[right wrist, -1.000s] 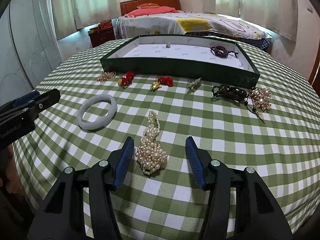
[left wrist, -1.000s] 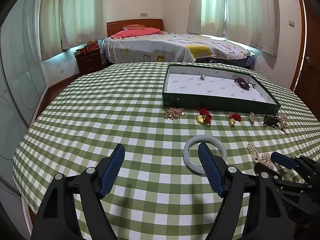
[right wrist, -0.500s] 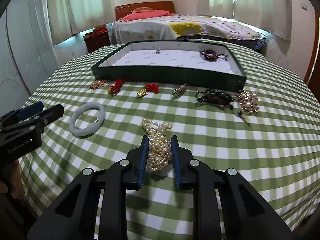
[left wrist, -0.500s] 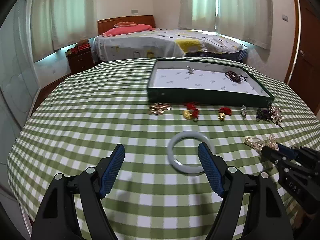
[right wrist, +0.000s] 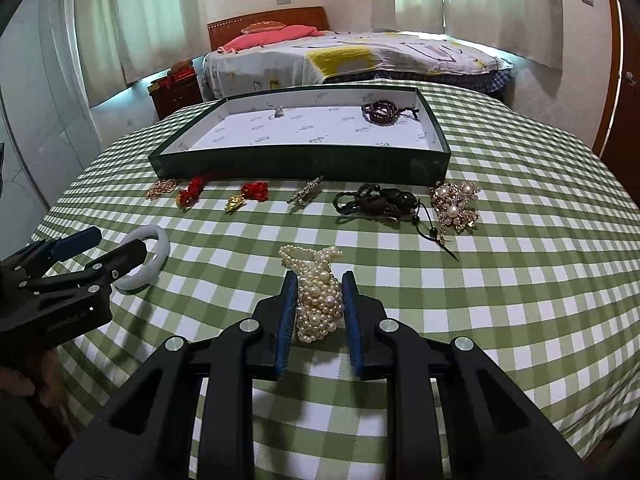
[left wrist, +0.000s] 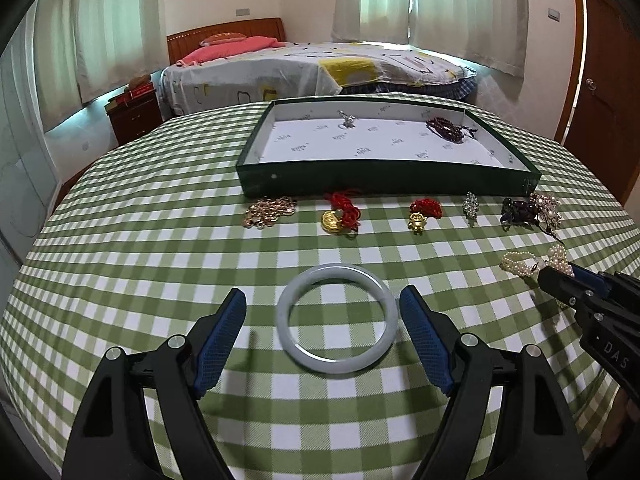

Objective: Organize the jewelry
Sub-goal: 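Close the left gripper on the white jade bangle rim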

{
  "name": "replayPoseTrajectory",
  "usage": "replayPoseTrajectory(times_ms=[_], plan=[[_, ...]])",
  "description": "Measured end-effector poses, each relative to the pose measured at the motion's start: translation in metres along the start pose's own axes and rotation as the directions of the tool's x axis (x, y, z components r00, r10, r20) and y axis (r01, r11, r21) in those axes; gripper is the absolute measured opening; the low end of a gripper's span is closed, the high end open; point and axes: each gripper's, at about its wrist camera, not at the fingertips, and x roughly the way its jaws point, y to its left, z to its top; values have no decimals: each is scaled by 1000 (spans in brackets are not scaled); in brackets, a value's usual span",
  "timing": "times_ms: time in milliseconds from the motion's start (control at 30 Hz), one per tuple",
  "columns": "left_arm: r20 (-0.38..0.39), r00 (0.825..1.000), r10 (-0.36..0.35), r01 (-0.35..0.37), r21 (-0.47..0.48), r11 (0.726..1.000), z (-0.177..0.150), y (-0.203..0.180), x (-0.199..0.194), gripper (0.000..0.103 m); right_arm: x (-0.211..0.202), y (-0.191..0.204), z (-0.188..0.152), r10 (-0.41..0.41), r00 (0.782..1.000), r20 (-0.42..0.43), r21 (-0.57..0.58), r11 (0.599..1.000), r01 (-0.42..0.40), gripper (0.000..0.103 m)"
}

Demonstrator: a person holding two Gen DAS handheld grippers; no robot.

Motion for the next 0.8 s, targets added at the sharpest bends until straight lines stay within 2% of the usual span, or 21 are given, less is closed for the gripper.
replayPoseTrajectory(times_ms=[367, 600, 700, 800], plan=[[-61, 998, 8, -7, 14, 1000, 1, -3, 22, 77, 6, -5, -1, 4, 1000, -14, 15, 1000, -4, 22], [-48, 999, -10, 10, -7, 1000, -1, 1, 23, 76, 9, -4, -2, 8, 1000, -19, 14, 1000, -8, 22], [-36, 999, -17, 17, 6, 1000, -3, 0, 21, 69, 9, -5, -2, 8, 1000, -19, 15, 1000, -8, 22], [-32, 999, -17, 17, 10, 1000, -4, -1, 19, 68, 9, -4, -2, 8, 1000, -19, 13, 1000, -8, 22]])
